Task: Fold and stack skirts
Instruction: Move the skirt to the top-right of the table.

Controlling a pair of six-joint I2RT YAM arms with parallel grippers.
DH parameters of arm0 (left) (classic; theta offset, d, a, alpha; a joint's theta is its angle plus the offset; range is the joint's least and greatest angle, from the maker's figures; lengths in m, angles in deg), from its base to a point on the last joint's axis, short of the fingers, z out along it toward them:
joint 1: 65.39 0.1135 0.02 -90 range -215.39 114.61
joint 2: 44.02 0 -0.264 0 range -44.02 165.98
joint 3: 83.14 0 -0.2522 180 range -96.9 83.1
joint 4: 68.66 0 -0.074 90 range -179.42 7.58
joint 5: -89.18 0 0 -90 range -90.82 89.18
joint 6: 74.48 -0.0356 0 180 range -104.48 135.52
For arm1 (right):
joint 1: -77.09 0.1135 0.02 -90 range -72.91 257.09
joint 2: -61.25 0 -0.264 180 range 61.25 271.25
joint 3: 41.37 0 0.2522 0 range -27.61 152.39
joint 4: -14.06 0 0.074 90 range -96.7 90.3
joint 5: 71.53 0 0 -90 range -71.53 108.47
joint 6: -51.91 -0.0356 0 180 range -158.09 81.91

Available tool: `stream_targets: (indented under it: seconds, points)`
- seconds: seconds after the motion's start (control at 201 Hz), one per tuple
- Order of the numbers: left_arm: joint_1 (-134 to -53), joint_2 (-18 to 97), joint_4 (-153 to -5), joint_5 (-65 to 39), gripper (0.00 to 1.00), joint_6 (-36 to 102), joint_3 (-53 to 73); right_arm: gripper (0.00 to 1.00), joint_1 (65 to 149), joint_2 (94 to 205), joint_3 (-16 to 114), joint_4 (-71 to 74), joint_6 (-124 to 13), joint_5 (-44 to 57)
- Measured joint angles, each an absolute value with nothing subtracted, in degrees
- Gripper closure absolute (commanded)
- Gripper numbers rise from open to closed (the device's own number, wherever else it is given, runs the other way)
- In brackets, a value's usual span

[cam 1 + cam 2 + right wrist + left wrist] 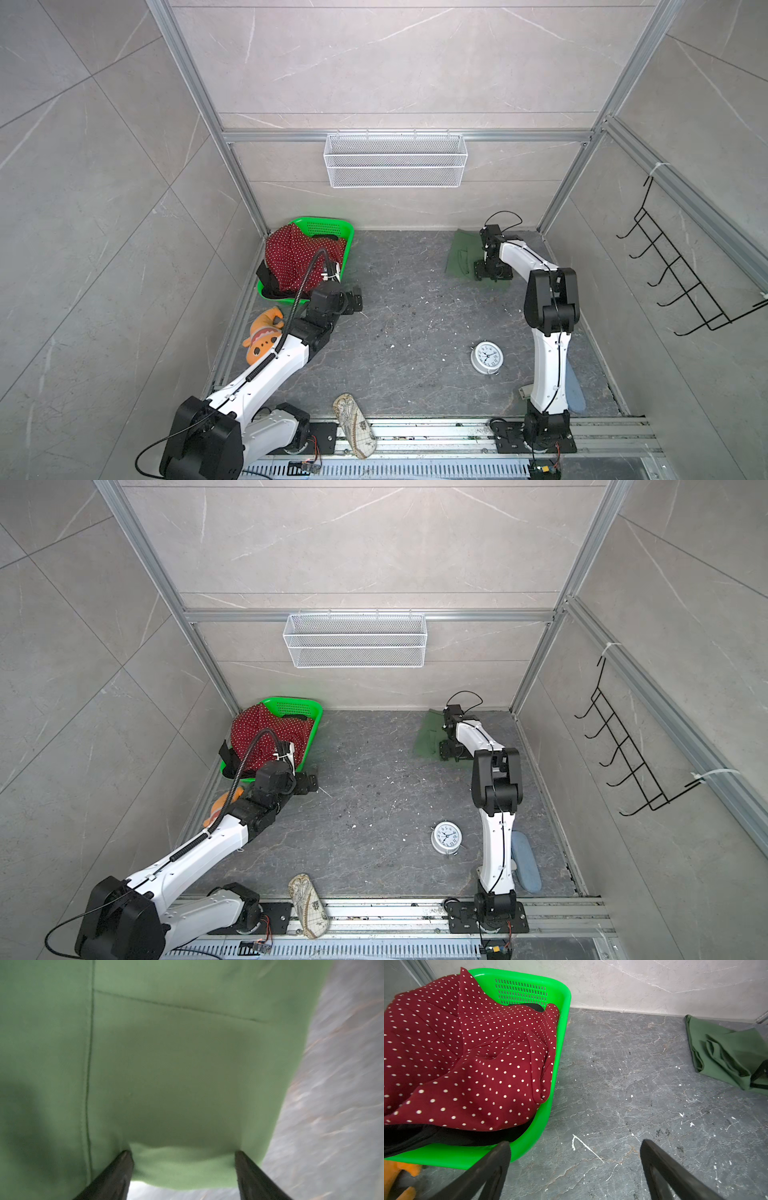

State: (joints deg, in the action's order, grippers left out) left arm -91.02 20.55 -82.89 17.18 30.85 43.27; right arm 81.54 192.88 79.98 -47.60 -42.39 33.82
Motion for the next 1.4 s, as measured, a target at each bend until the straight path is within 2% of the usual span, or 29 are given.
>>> stream_targets:
  seconds: [0.244, 0.837, 1.046, 1.206, 1.395]
  points:
    - [-90.8, 20.4, -84.2, 18.0, 0.00, 29.8, 43.0, 0.20, 81.7, 194.1, 82.0, -48.1, -36.4, 37.3]
    - [-90.7, 20.4, -84.1, 18.2, 0.00, 28.1, 41.7, 0.19, 81.0, 189.3, 73.5, -49.2, -34.0, 40.0]
    - [-90.4, 20.4, -84.1, 18.2, 0.00, 27.8, 41.7, 0.19, 80.4, 185.3, 73.3, -48.9, -35.3, 33.5]
    - [-89.8, 20.7, -84.3, 18.1, 0.00, 27.7, 41.0, 0.19, 80.4, 175.4, 70.8, -46.1, -38.0, 25.4]
    - [-86.7, 24.3, -87.4, 17.6, 0.00, 27.9, 34.4, 0.20, 80.4, 163.5, 64.9, -40.7, -42.7, 16.3]
